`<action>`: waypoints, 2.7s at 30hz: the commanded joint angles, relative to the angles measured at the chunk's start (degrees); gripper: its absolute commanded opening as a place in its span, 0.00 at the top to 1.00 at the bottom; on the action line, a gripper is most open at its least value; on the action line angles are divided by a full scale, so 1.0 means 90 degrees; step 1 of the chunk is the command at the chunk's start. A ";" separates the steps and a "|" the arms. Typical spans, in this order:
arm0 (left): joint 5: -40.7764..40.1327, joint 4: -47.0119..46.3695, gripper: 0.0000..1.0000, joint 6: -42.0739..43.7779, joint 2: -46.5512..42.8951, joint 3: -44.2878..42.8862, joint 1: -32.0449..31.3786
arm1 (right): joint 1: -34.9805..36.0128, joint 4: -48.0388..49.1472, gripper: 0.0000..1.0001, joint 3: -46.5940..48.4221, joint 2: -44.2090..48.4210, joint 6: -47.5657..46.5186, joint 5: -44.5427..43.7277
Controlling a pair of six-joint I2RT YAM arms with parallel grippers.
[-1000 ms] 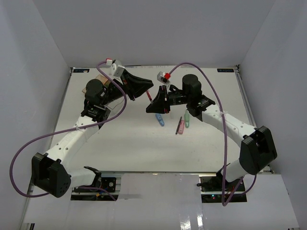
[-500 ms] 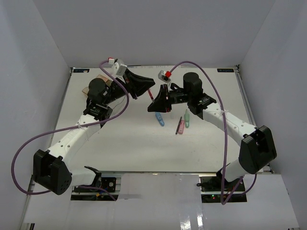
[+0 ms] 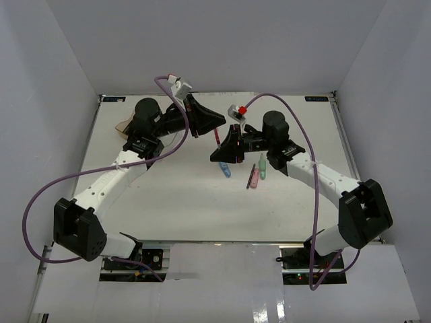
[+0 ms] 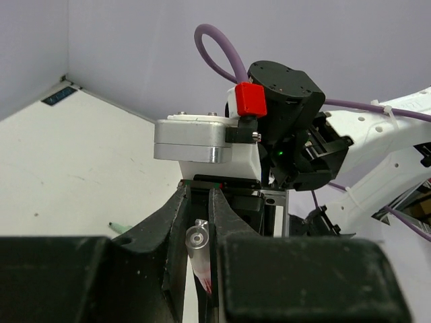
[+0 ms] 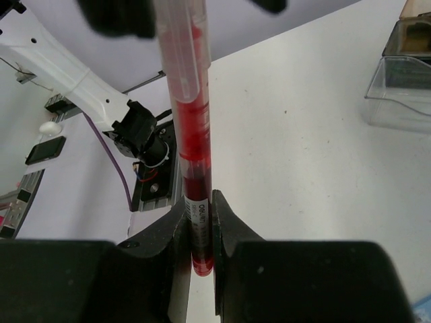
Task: Sort the stationery into containers
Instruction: Close the pen cap on the pen, then place the pen in the storage box.
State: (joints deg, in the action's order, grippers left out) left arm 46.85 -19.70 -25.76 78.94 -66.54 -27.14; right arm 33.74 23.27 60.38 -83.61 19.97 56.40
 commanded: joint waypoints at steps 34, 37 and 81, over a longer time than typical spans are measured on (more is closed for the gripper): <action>-0.0664 0.2697 1.00 0.0704 -0.0235 0.0275 -0.0383 | -0.0077 0.1127 0.14 -0.1581 0.1937 -0.0831 -0.1276; -0.0937 0.2853 1.00 0.0821 -0.0274 0.0187 -0.0296 | -0.0067 0.0717 0.11 -0.1962 0.2083 -0.1153 -0.1608; -0.7432 0.3020 1.00 0.5538 0.3709 -0.2666 0.1726 | -0.0155 -0.0564 0.10 -0.3476 0.3040 -0.1984 -0.3581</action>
State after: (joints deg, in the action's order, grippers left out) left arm -19.18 10.92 22.39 111.28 -92.27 -12.84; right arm 32.58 16.40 29.36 -57.14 2.92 23.66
